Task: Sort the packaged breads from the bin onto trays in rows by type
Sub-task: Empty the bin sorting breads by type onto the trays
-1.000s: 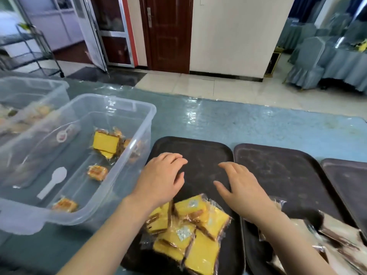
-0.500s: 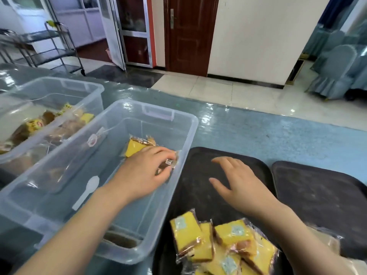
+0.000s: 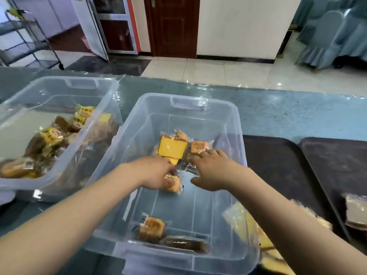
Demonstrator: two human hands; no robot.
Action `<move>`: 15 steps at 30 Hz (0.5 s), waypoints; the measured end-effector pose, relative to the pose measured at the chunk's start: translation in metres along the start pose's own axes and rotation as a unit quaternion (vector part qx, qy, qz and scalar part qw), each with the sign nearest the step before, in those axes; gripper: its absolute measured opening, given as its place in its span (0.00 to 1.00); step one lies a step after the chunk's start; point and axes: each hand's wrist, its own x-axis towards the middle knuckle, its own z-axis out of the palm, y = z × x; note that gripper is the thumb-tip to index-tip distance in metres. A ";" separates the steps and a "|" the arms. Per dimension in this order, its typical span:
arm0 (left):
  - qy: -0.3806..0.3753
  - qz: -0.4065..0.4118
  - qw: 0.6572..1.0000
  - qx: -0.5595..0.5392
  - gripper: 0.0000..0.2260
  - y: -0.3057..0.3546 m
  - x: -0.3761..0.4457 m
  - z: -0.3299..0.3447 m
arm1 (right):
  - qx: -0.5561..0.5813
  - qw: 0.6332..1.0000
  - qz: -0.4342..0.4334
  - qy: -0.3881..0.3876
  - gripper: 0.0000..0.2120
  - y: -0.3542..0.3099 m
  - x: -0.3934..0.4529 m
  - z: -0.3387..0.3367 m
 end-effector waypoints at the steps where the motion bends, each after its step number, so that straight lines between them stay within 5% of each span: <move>1: -0.028 0.007 1.000 0.002 0.17 0.000 0.005 0.004 | -0.007 1.000 -0.001 -0.024 0.29 -0.011 0.008 0.002; 8: -0.243 0.051 0.967 0.054 0.24 0.010 0.030 0.043 | -0.073 0.992 0.053 -0.085 0.19 -0.024 0.081 0.014; 15: -0.323 0.066 0.942 0.066 0.27 0.007 0.039 0.093 | -0.024 0.987 0.158 -0.007 0.29 0.020 0.127 0.020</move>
